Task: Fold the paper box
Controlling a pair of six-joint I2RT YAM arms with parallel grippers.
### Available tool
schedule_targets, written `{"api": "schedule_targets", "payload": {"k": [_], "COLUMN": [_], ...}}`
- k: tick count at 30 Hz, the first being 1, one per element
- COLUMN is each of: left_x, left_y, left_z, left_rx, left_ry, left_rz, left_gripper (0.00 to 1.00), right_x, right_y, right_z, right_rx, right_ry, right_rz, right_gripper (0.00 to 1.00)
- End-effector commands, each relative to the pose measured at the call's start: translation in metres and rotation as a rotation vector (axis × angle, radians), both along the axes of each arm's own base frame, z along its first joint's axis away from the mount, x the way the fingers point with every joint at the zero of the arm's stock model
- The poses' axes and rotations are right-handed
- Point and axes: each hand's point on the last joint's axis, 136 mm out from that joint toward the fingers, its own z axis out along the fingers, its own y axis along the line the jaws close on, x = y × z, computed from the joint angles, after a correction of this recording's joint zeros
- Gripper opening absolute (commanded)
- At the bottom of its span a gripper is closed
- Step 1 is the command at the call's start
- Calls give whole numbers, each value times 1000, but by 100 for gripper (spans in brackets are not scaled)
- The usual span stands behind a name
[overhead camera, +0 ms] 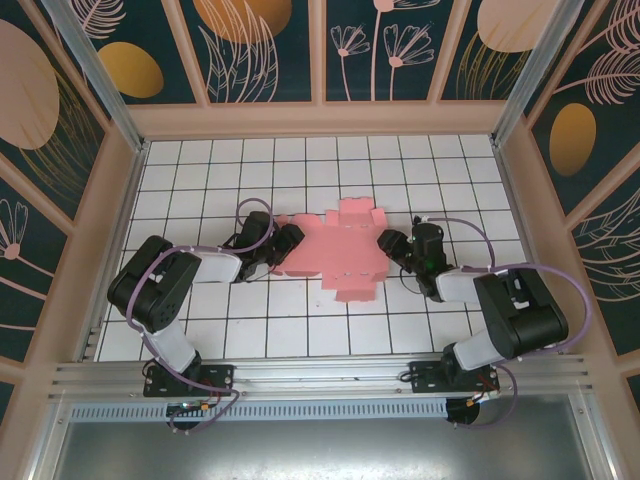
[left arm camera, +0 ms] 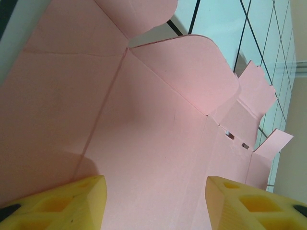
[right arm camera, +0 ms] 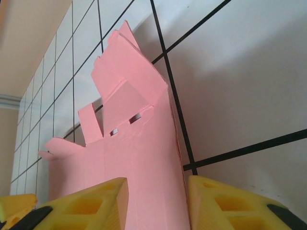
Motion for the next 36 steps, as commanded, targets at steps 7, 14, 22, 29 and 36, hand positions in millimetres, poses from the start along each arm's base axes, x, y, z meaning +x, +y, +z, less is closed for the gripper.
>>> {"api": "schedule_targets", "payload": {"k": [7, 14, 22, 29, 36], "left_x": [-23, -24, -25, -25, -15], "left_y": [15, 18, 17, 18, 26], "left_z": [-39, -39, -41, -42, -24], "left_rx": [99, 117, 117, 130, 216], "left_ry": [115, 113, 117, 115, 30], "left_rz": [11, 14, 7, 2, 0], "left_gripper": [58, 58, 58, 59, 76], "right_x": [-11, -16, -15, -14, -6], "right_y": [-9, -10, 6, 1, -3], "right_z": [-12, -24, -20, -24, -28], "right_rx": [-91, -109, -60, -78, -193], "right_ry": [-4, 42, 24, 37, 61], "right_rz": [19, 26, 93, 65, 85], "right_gripper": [39, 49, 44, 17, 0]}}
